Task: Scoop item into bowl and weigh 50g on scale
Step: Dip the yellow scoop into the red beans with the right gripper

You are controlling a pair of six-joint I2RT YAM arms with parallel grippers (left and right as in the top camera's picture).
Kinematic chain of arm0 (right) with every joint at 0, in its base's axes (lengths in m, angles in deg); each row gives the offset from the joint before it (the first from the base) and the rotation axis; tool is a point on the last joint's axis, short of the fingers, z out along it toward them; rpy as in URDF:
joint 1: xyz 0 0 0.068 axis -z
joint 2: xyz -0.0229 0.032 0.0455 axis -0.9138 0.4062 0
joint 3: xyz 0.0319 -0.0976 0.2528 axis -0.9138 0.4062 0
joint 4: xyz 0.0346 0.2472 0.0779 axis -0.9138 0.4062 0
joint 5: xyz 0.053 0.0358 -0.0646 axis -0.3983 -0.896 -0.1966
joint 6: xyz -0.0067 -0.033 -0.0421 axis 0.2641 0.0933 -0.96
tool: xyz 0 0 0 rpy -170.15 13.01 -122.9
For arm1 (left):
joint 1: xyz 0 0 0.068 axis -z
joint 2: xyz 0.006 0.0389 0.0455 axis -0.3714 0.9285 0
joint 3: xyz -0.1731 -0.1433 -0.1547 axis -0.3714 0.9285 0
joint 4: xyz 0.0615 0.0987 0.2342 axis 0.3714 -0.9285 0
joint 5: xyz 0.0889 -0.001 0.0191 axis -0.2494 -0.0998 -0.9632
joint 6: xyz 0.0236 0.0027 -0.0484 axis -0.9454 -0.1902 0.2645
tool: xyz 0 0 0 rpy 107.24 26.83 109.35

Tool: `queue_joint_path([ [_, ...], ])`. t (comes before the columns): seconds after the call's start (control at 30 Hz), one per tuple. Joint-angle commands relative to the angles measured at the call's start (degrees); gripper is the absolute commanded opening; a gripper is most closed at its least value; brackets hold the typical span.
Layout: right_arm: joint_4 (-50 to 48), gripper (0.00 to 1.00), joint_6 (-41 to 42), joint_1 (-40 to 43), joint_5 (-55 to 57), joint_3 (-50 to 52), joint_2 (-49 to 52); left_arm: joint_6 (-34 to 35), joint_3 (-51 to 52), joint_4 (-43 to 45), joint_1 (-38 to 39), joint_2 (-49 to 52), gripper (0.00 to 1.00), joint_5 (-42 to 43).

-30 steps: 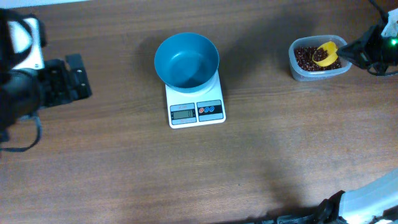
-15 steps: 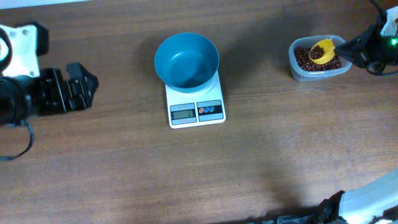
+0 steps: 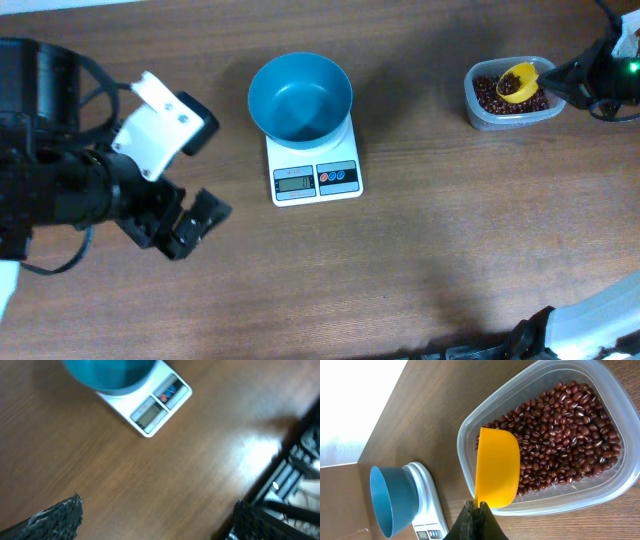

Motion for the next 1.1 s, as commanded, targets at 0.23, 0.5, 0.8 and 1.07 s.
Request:
queue_joint_path([
  [0.23, 0.68, 0.04, -0.83, 0.17, -1.22, -0.94, -0.09, -4.76, 0.20, -0.28, 2.38, 0.22, 0.99, -1.14],
  [0.5, 1.75, 0.04, -2.16, 0.28, -4.57, -0.94, -0.11, -4.76, 0.20, -0.35, 2.38, 0.22, 0.99, -1.16],
  [0.8, 3.65, 0.04, -2.38, 3.91, -15.63, -0.94, -0.11, -4.76, 0.20, -0.37, 2.38, 0.22, 0.99, -1.14],
  [1.07, 6.69, 0.04, -4.22, 3.48, -21.64, -0.94, -0.11, -4.74, 0.20, -0.35, 2.38, 0.22, 0.99, -1.14],
])
